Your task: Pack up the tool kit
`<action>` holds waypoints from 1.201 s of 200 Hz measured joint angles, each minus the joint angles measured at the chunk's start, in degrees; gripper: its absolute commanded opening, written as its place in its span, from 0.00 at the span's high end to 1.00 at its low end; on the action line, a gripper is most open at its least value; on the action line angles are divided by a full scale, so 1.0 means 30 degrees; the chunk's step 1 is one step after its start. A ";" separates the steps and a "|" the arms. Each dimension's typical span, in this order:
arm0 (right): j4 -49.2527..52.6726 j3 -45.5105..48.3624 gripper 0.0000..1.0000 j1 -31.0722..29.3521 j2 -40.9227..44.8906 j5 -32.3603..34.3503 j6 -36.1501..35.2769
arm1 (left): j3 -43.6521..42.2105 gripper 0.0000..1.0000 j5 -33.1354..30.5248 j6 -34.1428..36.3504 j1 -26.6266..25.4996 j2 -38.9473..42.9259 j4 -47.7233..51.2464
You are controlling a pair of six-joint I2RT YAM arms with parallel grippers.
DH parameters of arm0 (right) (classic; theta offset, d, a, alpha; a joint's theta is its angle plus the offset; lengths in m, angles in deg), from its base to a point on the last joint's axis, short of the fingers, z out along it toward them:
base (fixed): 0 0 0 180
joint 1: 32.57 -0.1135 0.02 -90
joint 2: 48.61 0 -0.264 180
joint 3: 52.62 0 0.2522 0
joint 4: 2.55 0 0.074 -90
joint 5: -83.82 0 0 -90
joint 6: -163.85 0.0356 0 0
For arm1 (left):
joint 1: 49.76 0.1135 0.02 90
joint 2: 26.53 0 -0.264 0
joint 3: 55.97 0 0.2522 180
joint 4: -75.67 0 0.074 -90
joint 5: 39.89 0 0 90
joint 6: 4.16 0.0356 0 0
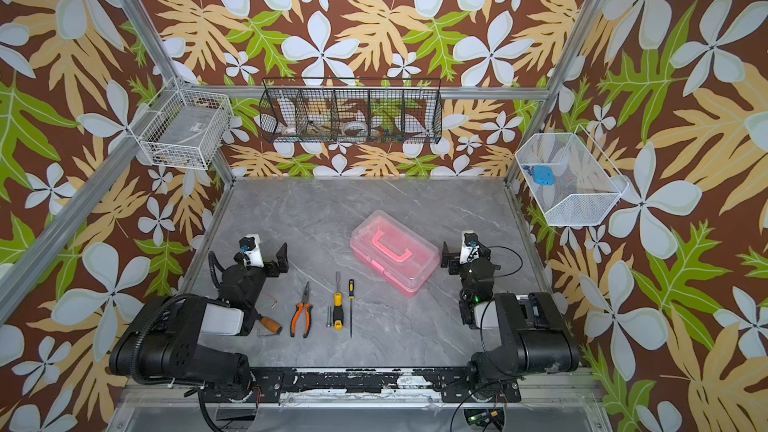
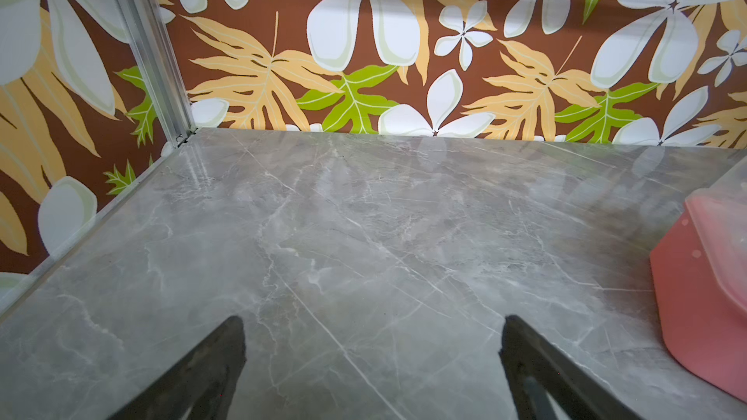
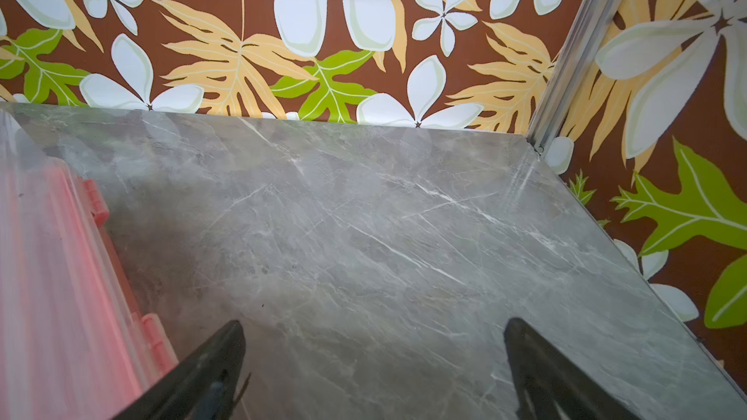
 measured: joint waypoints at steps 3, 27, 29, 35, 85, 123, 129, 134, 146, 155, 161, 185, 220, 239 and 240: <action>0.0000 0.0000 0.01 0.0000 0.0000 0.0000 0.0000 | 0.0000 0.00 0.0000 0.0000 0.0000 0.0000 0.0000; 0.0000 0.0000 0.00 0.0000 0.0000 -0.0117 0.0000 | 0.0000 0.00 0.0000 0.0000 0.0000 0.0000 0.0000; 0.0000 0.0000 0.00 0.0000 0.0000 -0.0160 0.0000 | 0.0000 0.00 0.0000 0.0000 0.0000 0.0000 0.0000; 0.0000 0.0000 0.00 0.0000 0.0000 -0.0168 0.0000 | 0.0000 0.00 0.0000 0.0000 0.0000 0.0000 0.0000; 0.0000 0.0000 0.00 0.0036 0.0000 -0.0211 0.0007 | 0.0000 0.00 0.0000 0.0000 0.0000 0.0000 0.0000; 0.0000 0.0000 0.00 0.0131 0.0000 -0.0284 0.0073 | 0.0000 0.00 0.0000 0.0000 0.0000 0.0000 0.0000; 0.0000 0.0000 0.01 0.0131 0.0000 -0.0284 0.0073 | 0.0000 0.00 0.0000 0.0000 0.0000 0.0000 0.0000; 0.0000 0.0000 0.00 0.0131 0.0000 -0.0291 0.0080 | 0.0000 0.00 0.0000 0.0000 0.0000 0.0000 0.0000; 0.0000 0.0000 0.00 0.0131 0.0000 -0.0299 0.0095 | 0.0000 0.00 0.0000 0.0000 0.0000 0.0000 0.0000; 0.0000 0.0000 0.00 0.0131 0.0000 -0.0306 0.0138 | 0.0000 0.00 0.0000 0.0000 0.0000 0.0000 0.0000; 0.0000 0.0000 0.00 0.0131 0.0000 -0.0306 0.0138 | 0.0000 0.00 0.0000 0.0000 0.0000 0.0000 0.0000; 0.0000 0.0000 0.00 0.0131 0.0000 -0.0306 0.0138 | 0.0007 0.00 0.0000 0.0000 -0.0015 0.0000 0.0000; 0.2113 -0.1049 0.00 -0.0189 0.0940 0.1064 0.0306 | 0.0801 0.00 -0.0780 -0.0211 -0.0299 0.0925 0.1610; 0.4466 -0.3133 0.00 -0.0372 0.2856 0.2674 0.0772 | 0.2266 0.00 -0.1902 -0.0495 -0.0306 0.2521 0.3446; 0.4532 -0.3177 0.00 -0.0372 0.2929 0.2725 0.0787 | 0.2353 0.00 -0.1996 -0.0510 -0.0306 0.2608 0.3570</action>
